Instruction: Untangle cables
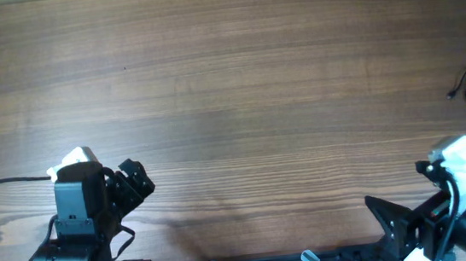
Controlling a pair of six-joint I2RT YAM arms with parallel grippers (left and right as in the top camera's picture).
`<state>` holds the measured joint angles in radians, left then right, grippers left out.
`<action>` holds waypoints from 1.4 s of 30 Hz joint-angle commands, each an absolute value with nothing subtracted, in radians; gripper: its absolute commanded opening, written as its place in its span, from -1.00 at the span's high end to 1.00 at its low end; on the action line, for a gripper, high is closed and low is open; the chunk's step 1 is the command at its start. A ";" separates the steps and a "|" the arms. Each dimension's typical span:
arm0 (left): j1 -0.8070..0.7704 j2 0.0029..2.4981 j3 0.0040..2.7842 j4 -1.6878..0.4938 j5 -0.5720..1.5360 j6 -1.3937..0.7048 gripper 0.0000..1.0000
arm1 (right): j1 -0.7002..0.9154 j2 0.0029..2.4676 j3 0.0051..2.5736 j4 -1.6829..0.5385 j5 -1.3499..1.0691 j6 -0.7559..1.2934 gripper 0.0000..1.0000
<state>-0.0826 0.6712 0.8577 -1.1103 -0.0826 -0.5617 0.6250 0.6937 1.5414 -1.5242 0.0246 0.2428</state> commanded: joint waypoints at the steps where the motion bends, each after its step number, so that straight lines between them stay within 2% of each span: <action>1: -0.076 0.674 0.864 -1.107 -0.078 -0.545 -0.85 | 0.627 0.645 1.544 -1.528 0.075 0.274 -0.99; 9: -0.076 0.674 0.864 -1.107 -0.078 -0.546 -0.86 | 0.627 0.419 1.544 -1.520 0.232 0.400 -0.99; 16: -0.076 0.674 0.864 -1.105 -0.064 -0.546 -0.91 | 0.627 0.409 1.543 -1.508 0.250 0.497 -0.99; 20: -0.076 0.674 0.864 -1.103 -0.064 -0.546 -0.93 | 0.627 0.408 1.519 -1.452 0.421 0.496 -1.00; 26: -0.076 0.674 0.864 -1.099 -0.064 -0.545 -0.96 | 0.624 0.347 1.443 -1.240 0.420 0.399 -1.00; 31: -0.076 0.674 0.864 -1.088 -0.064 -0.526 -0.95 | 0.619 0.253 1.375 -1.193 0.496 0.447 -1.00; 35: -0.076 0.674 0.864 -1.087 -0.064 -0.527 -0.95 | 0.582 0.159 1.351 -1.141 0.523 0.366 -1.00; 42: -0.076 0.674 0.864 -1.081 -0.064 -0.523 -0.96 | 0.383 0.012 1.323 -1.104 0.390 0.194 -1.00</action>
<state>-0.0826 0.6739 0.8577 -1.0855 -0.0761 -0.5495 0.4580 0.0860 1.3266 -1.1282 0.4633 0.2985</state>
